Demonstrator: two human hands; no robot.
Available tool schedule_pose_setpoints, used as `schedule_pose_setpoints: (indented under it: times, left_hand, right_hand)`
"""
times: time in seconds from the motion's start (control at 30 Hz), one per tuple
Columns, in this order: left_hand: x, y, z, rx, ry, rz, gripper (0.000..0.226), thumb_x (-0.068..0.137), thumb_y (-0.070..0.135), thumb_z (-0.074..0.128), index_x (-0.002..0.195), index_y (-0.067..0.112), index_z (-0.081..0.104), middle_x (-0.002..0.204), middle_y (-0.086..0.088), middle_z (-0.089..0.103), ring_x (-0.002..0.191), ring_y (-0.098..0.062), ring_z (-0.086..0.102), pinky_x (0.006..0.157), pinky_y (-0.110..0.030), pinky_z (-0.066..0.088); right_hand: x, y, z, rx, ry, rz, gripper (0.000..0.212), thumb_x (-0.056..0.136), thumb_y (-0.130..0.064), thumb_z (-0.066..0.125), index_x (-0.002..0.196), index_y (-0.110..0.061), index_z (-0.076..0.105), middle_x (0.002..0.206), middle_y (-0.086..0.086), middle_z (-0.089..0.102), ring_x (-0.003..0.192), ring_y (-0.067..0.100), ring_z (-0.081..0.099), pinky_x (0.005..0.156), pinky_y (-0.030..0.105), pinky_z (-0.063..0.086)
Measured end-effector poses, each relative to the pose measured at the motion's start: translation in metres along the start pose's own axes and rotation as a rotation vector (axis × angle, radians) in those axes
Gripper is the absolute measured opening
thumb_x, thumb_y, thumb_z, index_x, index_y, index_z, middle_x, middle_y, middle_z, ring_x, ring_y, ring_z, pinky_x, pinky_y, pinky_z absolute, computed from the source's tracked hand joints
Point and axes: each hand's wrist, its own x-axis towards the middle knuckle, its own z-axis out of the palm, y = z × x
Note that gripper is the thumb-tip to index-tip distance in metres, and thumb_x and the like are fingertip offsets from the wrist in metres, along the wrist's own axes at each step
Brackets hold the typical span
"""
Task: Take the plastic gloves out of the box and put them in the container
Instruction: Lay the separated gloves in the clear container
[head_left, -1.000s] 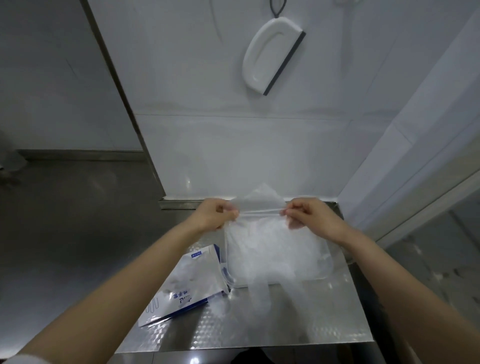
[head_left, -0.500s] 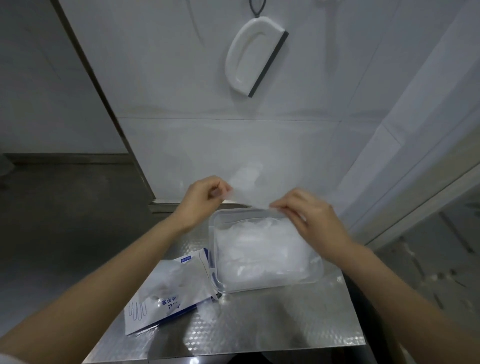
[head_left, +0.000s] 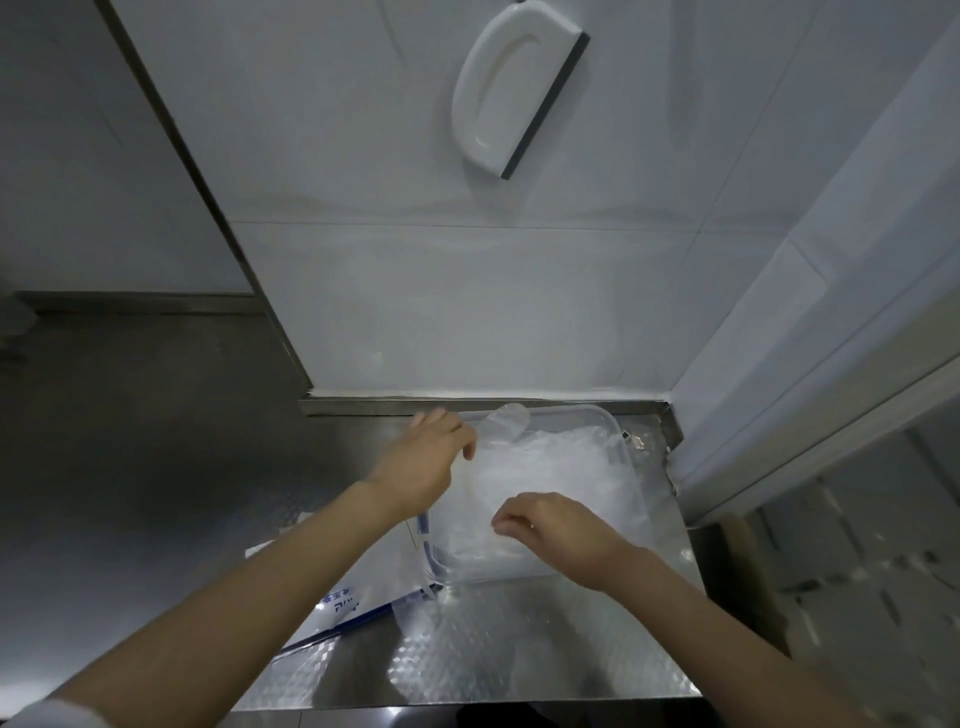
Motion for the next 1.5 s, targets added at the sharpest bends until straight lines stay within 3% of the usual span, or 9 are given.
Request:
schedule_pose_setpoints:
  times: [0.13,0.27,0.37,0.87,1.0,1.1,1.23,1.33,1.5]
  left_hand:
    - [-0.004,0.026,0.014,-0.015,0.091,0.016,0.033,0.087,-0.003,0.043,0.114,0.013,0.054,0.119,-0.003,0.052,0.108,-0.02,0.046,0.084,-0.022,0.032]
    - [0.008,0.032,0.046,0.184,-0.295,-0.041,0.056,0.095,0.03,0.051,0.144,0.021,0.025,0.153,-0.01,0.02,0.135,-0.031,0.027,0.11,-0.039,0.026]
    - [0.017,0.03,0.065,0.289,-0.468,-0.098,0.079,0.09,0.04,0.059,0.149,0.022,0.011,0.156,-0.014,0.007,0.14,-0.039,0.015,0.11,-0.05,0.022]
    - [0.028,0.023,0.081,0.344,-0.628,-0.072,0.079,0.087,0.034,0.063,0.149,0.019,0.015,0.154,-0.013,0.013,0.136,-0.036,0.025,0.102,-0.045,0.037]
    - [0.022,0.025,0.04,0.41,-0.514,-0.027,0.056,0.099,0.045,0.036,0.142,0.01,0.029,0.141,-0.014,0.042,0.127,-0.033,0.04,0.104,-0.04,0.029]
    - [0.01,0.022,0.011,0.315,-0.209,-0.009,0.036,0.1,0.026,0.037,0.133,0.012,0.04,0.132,-0.008,0.05,0.12,-0.026,0.045,0.1,-0.035,0.028]
    - [-0.022,-0.001,-0.013,0.148,0.052,-0.071,0.026,0.09,0.005,0.044,0.111,0.018,0.052,0.117,0.002,0.056,0.11,-0.017,0.047,0.087,-0.027,0.024]
    - [-0.053,-0.03,-0.017,0.136,0.02,-0.153,0.025,0.085,0.004,0.05,0.105,0.018,0.053,0.112,0.003,0.057,0.108,-0.017,0.048,0.075,-0.027,0.016]
    - [-0.097,-0.066,-0.005,0.057,-0.255,-0.25,0.04,0.085,0.005,0.045,0.119,0.025,0.046,0.129,0.006,0.048,0.116,-0.014,0.041,0.09,-0.03,0.027]
  right_hand:
    - [0.004,0.013,-0.012,-0.044,0.253,0.033,0.024,0.097,-0.027,0.05,0.116,-0.019,0.061,0.113,-0.005,0.061,0.105,0.01,0.054,0.086,0.019,0.038]
    - [0.016,0.033,-0.006,-0.305,-0.003,0.044,0.051,0.091,-0.034,0.059,0.138,-0.024,0.042,0.143,-0.002,0.039,0.131,0.016,0.036,0.103,0.026,0.027]
    - [0.026,0.048,0.003,-0.372,-0.13,0.128,0.067,0.088,-0.034,0.063,0.145,-0.026,0.03,0.153,0.001,0.023,0.139,0.02,0.024,0.111,0.034,0.023]
    - [0.036,0.068,-0.002,-0.422,-0.292,0.192,0.061,0.093,-0.026,0.055,0.147,-0.019,0.027,0.154,0.007,0.023,0.143,0.022,0.017,0.115,0.032,0.013]
    - [0.035,0.053,-0.014,-0.258,-0.168,0.308,0.046,0.095,-0.024,0.053,0.139,-0.017,0.042,0.145,0.005,0.042,0.134,0.021,0.038,0.108,0.031,0.031]
    - [0.03,0.02,-0.015,-0.23,0.065,0.286,0.029,0.099,-0.024,0.045,0.125,-0.018,0.056,0.123,0.003,0.062,0.11,0.021,0.058,0.093,0.033,0.045]
    - [0.021,-0.038,0.001,-0.065,0.31,0.052,0.025,0.098,-0.023,0.048,0.12,-0.018,0.057,0.114,-0.002,0.06,0.103,0.013,0.057,0.087,0.03,0.048]
    - [0.018,-0.07,0.022,-0.059,0.254,-0.145,0.037,0.093,-0.037,0.055,0.123,-0.017,0.055,0.116,0.0,0.057,0.107,0.015,0.05,0.087,0.027,0.043]
    - [0.033,-0.092,0.062,-0.38,0.035,-0.163,0.068,0.085,-0.04,0.064,0.139,-0.009,0.038,0.135,0.01,0.047,0.128,0.028,0.036,0.107,0.034,0.026]
